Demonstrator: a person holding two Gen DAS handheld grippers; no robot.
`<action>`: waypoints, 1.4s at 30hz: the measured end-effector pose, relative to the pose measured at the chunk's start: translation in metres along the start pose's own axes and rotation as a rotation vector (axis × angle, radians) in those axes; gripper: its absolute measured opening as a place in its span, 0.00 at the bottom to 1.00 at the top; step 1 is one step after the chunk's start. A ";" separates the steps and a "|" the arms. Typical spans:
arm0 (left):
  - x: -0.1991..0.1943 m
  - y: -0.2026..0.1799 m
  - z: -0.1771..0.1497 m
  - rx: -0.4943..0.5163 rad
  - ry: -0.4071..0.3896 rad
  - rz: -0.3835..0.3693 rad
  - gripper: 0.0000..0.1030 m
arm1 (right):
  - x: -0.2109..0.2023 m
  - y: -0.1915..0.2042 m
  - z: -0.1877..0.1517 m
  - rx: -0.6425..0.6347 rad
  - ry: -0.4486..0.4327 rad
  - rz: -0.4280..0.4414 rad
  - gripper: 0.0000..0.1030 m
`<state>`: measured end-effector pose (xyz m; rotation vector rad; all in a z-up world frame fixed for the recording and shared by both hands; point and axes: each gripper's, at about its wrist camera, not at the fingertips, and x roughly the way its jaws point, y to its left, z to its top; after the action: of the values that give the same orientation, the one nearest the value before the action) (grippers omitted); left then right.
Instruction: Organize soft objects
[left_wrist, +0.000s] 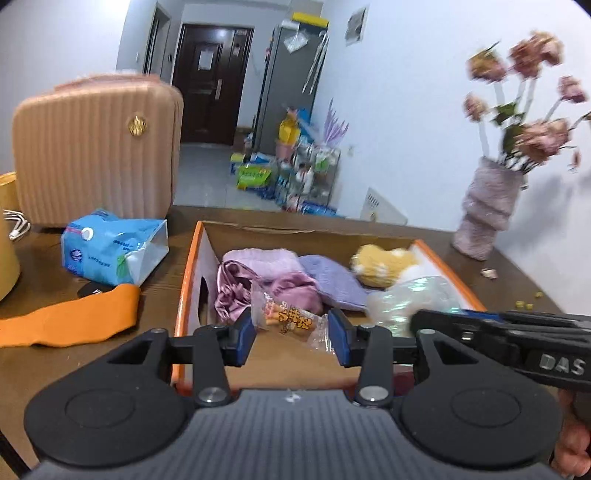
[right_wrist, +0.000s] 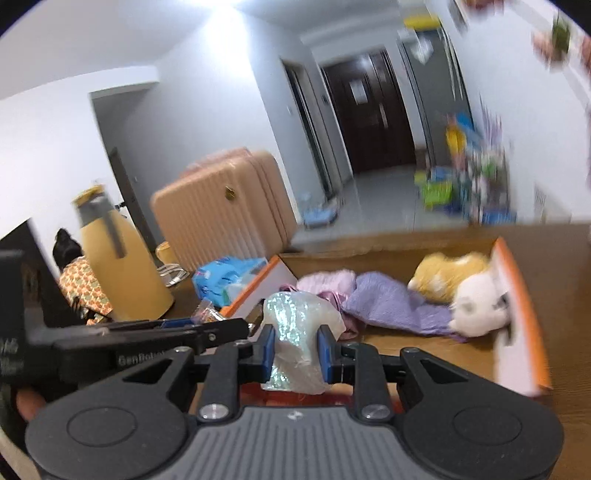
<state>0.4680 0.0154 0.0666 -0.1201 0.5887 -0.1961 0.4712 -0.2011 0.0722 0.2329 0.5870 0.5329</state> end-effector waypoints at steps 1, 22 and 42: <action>0.010 0.004 0.002 -0.005 0.015 0.005 0.44 | 0.017 -0.005 0.004 0.027 0.027 -0.002 0.23; -0.020 0.036 0.016 -0.011 -0.052 0.065 0.64 | 0.053 0.004 0.018 0.002 0.105 -0.039 0.52; -0.193 -0.027 -0.052 0.095 -0.230 0.121 0.77 | -0.167 -0.007 -0.021 -0.087 -0.133 -0.164 0.63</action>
<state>0.2775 0.0282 0.1322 -0.0141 0.3555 -0.0904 0.3440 -0.2962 0.1298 0.1347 0.4477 0.3801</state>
